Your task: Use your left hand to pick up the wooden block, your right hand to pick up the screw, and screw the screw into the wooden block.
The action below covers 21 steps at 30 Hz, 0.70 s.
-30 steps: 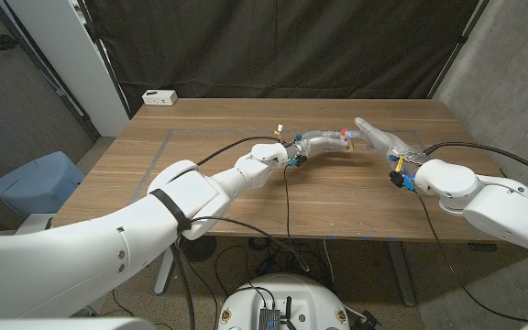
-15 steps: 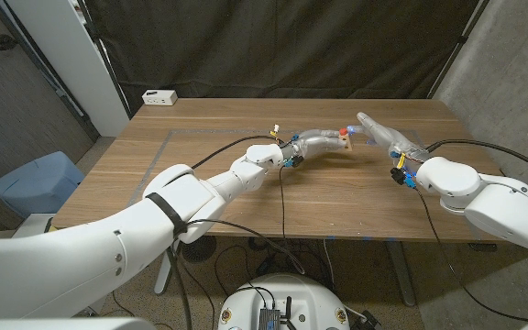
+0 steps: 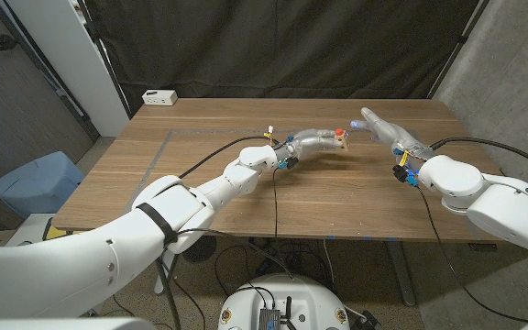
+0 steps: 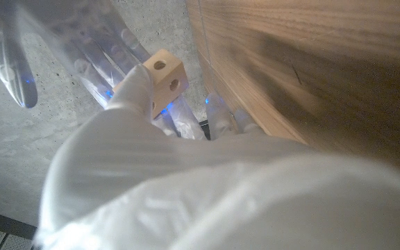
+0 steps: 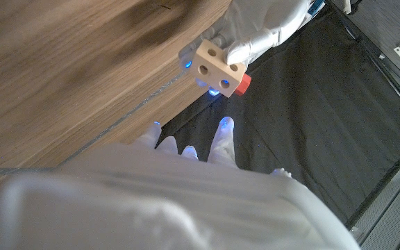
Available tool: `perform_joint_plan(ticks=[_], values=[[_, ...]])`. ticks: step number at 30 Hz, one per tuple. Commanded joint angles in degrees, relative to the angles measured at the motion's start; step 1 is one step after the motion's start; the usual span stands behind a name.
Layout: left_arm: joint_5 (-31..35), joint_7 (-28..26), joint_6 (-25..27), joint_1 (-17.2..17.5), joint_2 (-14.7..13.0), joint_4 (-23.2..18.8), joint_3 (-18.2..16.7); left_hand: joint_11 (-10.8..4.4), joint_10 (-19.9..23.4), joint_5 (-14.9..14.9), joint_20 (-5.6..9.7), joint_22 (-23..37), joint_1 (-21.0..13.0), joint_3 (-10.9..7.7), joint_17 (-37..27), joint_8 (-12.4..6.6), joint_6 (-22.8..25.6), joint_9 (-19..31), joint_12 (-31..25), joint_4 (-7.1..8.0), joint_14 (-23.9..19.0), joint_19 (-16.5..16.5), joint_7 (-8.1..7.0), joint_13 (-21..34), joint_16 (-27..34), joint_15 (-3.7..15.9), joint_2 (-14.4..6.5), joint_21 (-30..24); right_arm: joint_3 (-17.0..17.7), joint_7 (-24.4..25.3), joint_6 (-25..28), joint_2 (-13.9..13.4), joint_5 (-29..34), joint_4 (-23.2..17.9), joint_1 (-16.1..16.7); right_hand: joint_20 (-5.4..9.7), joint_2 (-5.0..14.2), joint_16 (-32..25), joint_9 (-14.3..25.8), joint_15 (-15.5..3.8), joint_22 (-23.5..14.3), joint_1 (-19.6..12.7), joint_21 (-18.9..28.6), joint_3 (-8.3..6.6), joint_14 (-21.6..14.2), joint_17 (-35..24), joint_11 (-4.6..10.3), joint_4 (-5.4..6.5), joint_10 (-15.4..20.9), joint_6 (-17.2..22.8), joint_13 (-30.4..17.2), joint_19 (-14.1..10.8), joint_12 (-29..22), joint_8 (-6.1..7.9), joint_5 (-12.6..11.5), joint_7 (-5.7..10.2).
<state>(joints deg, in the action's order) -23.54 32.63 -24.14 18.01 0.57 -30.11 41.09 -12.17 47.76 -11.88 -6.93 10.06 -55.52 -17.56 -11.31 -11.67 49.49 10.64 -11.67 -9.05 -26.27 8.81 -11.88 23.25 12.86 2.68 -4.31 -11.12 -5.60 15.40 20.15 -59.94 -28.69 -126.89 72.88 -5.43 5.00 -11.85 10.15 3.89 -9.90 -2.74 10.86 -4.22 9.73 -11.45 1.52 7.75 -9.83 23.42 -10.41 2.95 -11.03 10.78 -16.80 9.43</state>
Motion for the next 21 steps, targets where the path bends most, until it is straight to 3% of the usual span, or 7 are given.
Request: perform_joint_plan(ticks=[1,4,13,21], values=[[-0.2,0.1,1.1,0.9,-3.1,-4.1,-0.2,-0.21,0.5,-0.3,0.04,0.3,0.2,-0.60,-0.2,-0.55,3.0,0.5,-0.4,0.39,-0.5,0.3,2.37,0.1,0.1,2.94,-0.6,-0.4,-0.5,1.8,1.7,1.9,1.2,-0.6,-1.3,-0.17,1.23,-0.3,0.0,0.44,0.1,-0.4,0.3,-0.23,5.7,-0.2,-0.40,0.25,-0.7,0.0,0.0,-0.4,-0.3,-0.13,-0.4,-0.22],[-0.4,0.6,0.8,0.1,-3.1,-2.9,-0.4,-0.20,0.5,-0.3,0.02,0.3,0.3,-0.60,-0.2,-0.55,3.0,0.5,-0.4,0.38,-0.5,0.3,2.26,0.1,0.1,2.86,-0.6,-0.4,-1.3,2.4,2.4,2.7,1.4,-0.6,-2.2,-0.16,1.23,-0.3,0.0,0.45,0.1,-0.4,0.4,-0.23,5.7,-0.2,-0.43,0.24,-0.7,0.0,0.0,-0.6,-0.3,-0.12,-0.4,-0.20],[-0.1,3.0,-1.5,-5.0,-0.7,6.7,-0.6,-0.20,0.5,-0.3,-0.02,0.3,0.3,-0.61,-0.1,-0.57,3.1,0.5,-0.4,0.37,-0.5,0.4,2.27,0.1,0.1,2.83,-0.6,-0.5,-3.3,4.6,3.3,4.7,2.9,0.0,-4.6,0.02,1.22,-0.3,0.0,0.46,0.1,-0.5,0.4,-0.27,5.6,-0.2,-0.36,0.20,-0.6,0.0,0.0,-0.9,-0.3,-0.15,-0.4,-0.18],[0.8,0.9,-0.5,-6.2,0.4,8.5,-0.4,-0.18,0.4,-0.3,-0.05,0.3,0.3,-0.63,-0.2,-0.55,3.1,0.5,-0.3,0.38,-0.5,0.4,2.34,0.1,0.1,2.77,-0.6,-0.4,-4.4,3.7,0.7,5.4,4.0,2.3,-5.6,0.02,1.21,-0.3,0.0,0.50,0.1,-0.5,0.5,-0.29,5.5,-0.1,-0.31,0.16,-0.5,-0.3,0.0,-1.1,-0.3,-0.24,-0.4,-0.14]])
